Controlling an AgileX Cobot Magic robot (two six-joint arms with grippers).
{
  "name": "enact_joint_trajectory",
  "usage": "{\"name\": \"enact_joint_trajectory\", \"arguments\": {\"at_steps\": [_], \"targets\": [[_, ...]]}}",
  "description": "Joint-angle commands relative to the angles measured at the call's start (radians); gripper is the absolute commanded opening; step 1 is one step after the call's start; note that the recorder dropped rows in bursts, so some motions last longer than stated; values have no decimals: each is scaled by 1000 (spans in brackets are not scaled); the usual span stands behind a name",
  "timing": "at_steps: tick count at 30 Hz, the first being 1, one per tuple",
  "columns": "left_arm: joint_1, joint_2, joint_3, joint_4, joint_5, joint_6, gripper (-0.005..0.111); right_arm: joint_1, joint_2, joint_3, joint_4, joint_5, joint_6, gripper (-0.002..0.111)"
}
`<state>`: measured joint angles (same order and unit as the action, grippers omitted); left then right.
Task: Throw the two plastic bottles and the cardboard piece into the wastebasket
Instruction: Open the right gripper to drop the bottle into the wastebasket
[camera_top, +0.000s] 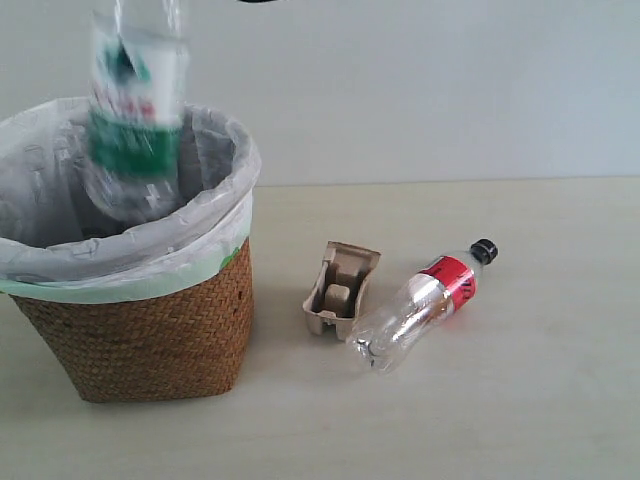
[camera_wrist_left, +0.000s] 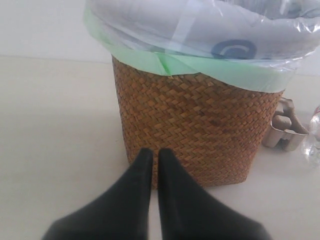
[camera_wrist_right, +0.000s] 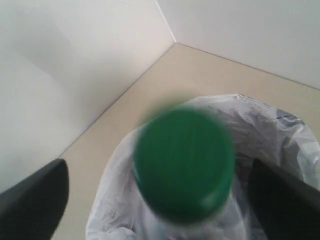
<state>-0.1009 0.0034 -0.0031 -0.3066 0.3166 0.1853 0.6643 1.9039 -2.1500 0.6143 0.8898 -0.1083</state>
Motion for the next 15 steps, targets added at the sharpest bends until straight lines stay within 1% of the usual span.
{"name": "enact_joint_trajectory", "arguments": {"at_steps": [1,5,7,10,12,15], "targets": [[3,-3,3,-4,-2,-5,4,13,24,-4,-17,-48,61,95],[3,-3,3,-4,-2,-5,4,2,10,-4,-67,-46,80,93],[3,-3,3,-4,-2,-5,4,-19,-19,-4,-128,-28,115,91],[3,-3,3,-4,-2,-5,4,-65,-62,-4,-247,54,188,89],[3,-3,3,-4,-2,-5,4,-99,-87,-4,-339,126,231,86],[3,-3,3,-4,-2,-5,4,-161,-114,-4,-481,263,285,75]]}}
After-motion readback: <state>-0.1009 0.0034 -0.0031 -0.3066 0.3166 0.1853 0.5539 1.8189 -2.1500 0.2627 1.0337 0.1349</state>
